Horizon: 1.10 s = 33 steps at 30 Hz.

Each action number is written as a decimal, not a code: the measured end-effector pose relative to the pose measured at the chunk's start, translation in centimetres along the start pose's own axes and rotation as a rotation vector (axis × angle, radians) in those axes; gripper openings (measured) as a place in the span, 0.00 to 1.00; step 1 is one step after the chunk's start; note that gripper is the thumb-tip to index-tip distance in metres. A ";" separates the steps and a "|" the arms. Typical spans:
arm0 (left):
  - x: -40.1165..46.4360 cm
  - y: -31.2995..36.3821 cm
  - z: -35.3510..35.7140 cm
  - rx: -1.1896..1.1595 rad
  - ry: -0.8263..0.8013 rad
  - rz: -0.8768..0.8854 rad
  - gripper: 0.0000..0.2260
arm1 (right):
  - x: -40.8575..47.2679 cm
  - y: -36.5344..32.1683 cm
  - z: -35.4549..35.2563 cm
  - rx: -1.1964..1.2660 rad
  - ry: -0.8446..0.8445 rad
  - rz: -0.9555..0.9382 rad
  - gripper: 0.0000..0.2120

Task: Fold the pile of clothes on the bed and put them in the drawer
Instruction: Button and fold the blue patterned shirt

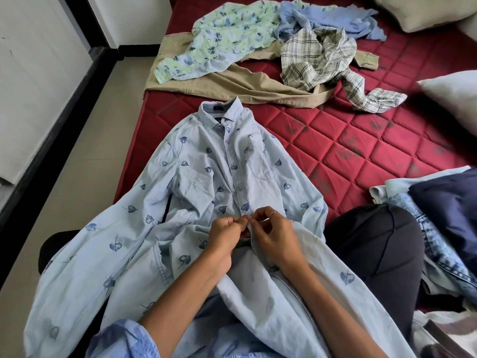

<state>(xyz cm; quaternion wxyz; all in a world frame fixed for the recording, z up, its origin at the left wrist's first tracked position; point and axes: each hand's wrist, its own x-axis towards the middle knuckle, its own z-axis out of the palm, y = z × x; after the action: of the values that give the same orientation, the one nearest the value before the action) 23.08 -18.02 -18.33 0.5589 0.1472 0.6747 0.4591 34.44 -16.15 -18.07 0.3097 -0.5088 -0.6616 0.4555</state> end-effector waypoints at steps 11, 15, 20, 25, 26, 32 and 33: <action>-0.1 0.1 0.3 -0.220 -0.038 -0.081 0.12 | 0.6 0.0 0.3 0.331 -0.067 0.172 0.05; -0.3 -0.1 0.6 -0.055 -0.076 0.046 0.10 | 1.1 0.4 -0.2 0.620 -0.103 0.407 0.08; -0.1 2.2 -0.1 0.164 -0.072 0.203 0.09 | 0.4 0.1 -0.3 0.166 0.041 0.153 0.04; 1.4 5.1 -0.6 0.333 -0.088 0.360 0.09 | -1.7 -1.7 -1.7 -0.440 0.016 -0.236 0.20; 1.9 5.5 -0.6 0.378 -0.084 0.389 0.09 | -2.1 -1.8 -1.8 -0.571 -0.045 -0.227 0.24; 4.1 7.5 0.0 0.511 -0.071 0.440 0.09 | -1.6 -2.6 -3.2 -0.366 0.184 -0.065 0.02; 4.5 7.7 0.0 0.527 -0.077 0.440 0.09 | -1.1 -2.7 -3.7 -0.290 0.180 -0.004 0.03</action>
<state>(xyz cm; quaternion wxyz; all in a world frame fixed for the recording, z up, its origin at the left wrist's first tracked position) 19.21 -10.69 -15.11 0.4143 0.4460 0.7005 0.3725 36.89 -16.32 -14.10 0.2920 -0.5855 -0.6910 0.3073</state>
